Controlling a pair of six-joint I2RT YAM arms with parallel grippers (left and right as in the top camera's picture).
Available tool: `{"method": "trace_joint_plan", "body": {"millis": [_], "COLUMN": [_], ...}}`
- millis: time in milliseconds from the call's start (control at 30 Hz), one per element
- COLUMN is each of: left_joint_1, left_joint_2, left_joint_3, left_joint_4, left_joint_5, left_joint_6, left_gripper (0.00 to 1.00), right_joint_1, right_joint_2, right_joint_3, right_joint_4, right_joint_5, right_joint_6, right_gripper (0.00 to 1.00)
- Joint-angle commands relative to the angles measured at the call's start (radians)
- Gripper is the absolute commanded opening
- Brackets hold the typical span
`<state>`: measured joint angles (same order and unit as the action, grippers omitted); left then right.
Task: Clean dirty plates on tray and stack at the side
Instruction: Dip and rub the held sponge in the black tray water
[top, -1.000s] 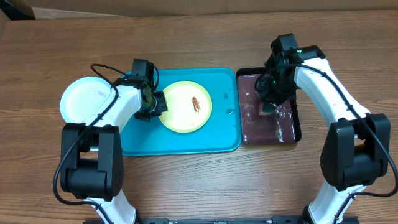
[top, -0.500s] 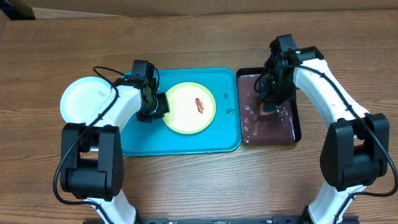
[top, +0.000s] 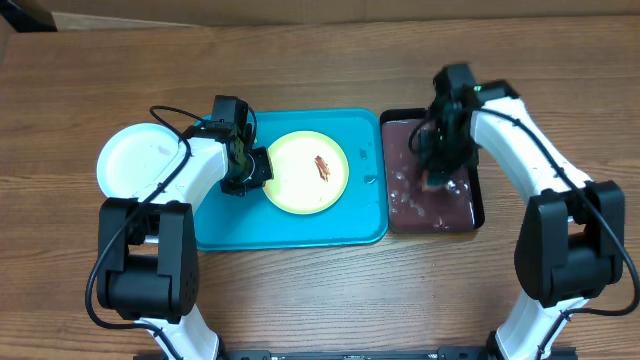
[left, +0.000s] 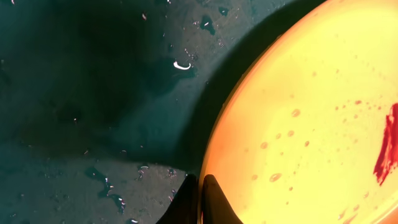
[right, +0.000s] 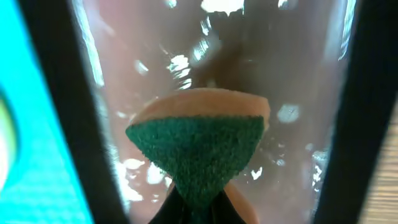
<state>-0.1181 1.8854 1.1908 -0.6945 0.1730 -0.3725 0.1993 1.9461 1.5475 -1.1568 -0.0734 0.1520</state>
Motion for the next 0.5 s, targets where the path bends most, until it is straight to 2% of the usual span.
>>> {"method": "trace_joint_plan", "body": {"millis": [0, 167, 367, 467], "left_joint_1": [-0.008, -0.008, -0.008, -0.008], "left_joint_2": [0.011, 0.011, 0.011, 0.011], "left_joint_3": [-0.004, -0.004, -0.004, -0.004], "left_joint_4": [-0.021, -0.018, -0.016, -0.017], "left_joint_5": [0.014, 0.012, 0.013, 0.026], "left_joint_6": [-0.025, -0.037, -0.053, -0.055], "left_gripper": [0.04, 0.04, 0.04, 0.04], "right_joint_1": [0.01, 0.011, 0.011, 0.011], "right_joint_2": [-0.029, -0.021, -0.021, -0.026], "right_joint_3": [0.081, 0.037, -0.137, -0.109], "right_joint_4": [-0.034, -0.045, 0.137, 0.132], "right_joint_5": [0.005, 0.005, 0.005, 0.005], "right_joint_6": [-0.004, -0.003, -0.004, -0.015], "right_gripper": [0.04, 0.04, 0.04, 0.04]}}
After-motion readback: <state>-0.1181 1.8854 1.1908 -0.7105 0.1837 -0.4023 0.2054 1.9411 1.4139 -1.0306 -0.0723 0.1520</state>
